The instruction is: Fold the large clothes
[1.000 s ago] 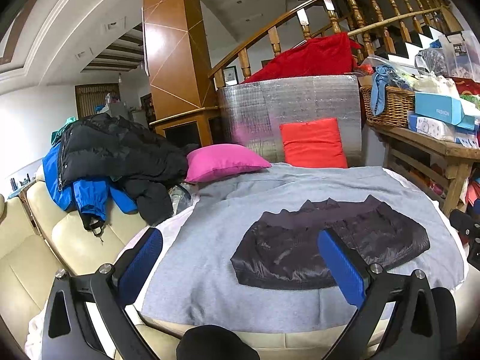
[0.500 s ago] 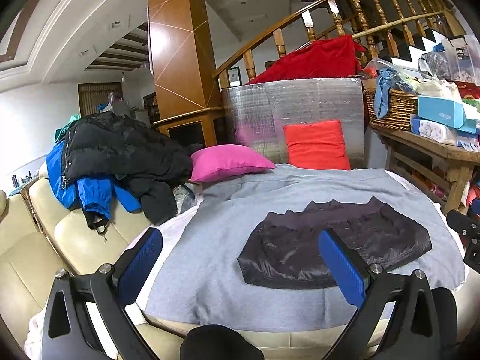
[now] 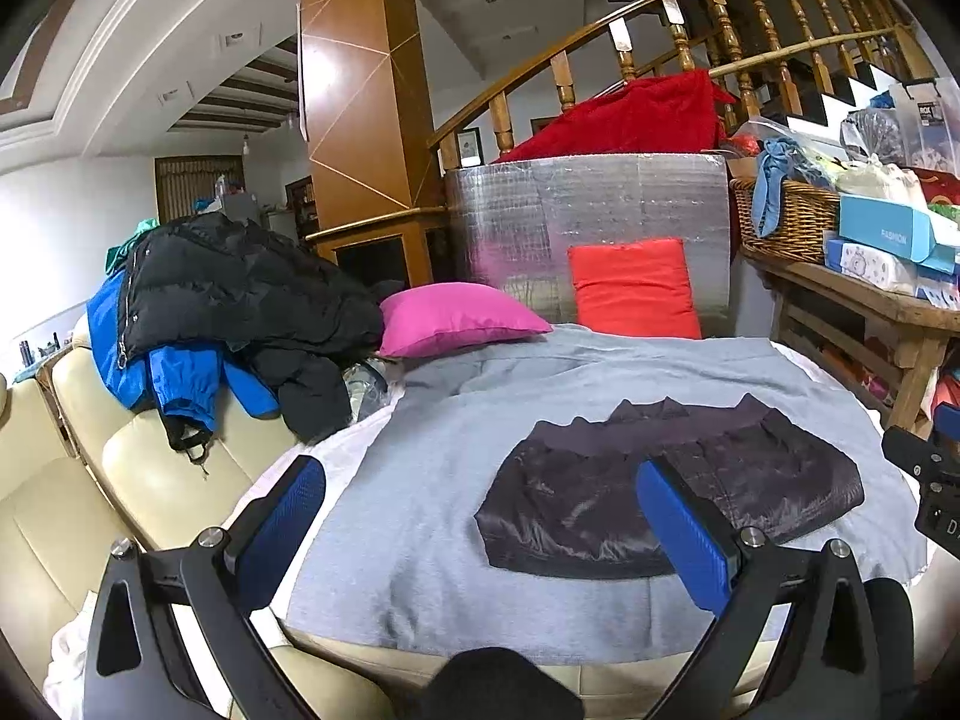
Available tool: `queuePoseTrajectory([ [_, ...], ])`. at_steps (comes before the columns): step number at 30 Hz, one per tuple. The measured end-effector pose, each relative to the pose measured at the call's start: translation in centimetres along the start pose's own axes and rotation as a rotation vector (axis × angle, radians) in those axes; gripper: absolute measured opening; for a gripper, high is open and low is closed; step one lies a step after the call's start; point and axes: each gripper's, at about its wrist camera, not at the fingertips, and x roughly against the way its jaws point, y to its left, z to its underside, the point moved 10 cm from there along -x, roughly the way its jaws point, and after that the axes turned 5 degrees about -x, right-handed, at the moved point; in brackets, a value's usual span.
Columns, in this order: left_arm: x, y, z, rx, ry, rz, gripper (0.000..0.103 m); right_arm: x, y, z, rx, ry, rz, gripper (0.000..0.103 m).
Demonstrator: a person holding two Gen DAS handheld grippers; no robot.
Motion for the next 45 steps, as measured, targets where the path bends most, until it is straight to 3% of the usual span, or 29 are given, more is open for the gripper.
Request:
queuePoseTrajectory([
  [6, -0.9, 0.1, 1.3, 0.009, 0.040, 0.012, 0.103, -0.3, 0.1, 0.1, 0.015, 0.005, 0.022, 0.071],
  [15, 0.2, 0.8, 0.7, 0.020, 0.015, -0.006, 0.103, 0.7, 0.5, -0.6, 0.024, -0.028, 0.002, 0.071],
  [23, -1.4, 0.0, 0.6, 0.024, 0.042, 0.006, 0.103, 0.1, -0.1, -1.9, 0.037, -0.042, 0.015, 0.071],
  [45, -10.3, -1.5, 1.5, 0.056, 0.157, 0.009, 0.103, -9.3, -0.6, -1.5, 0.067, 0.043, 0.030, 0.071],
])
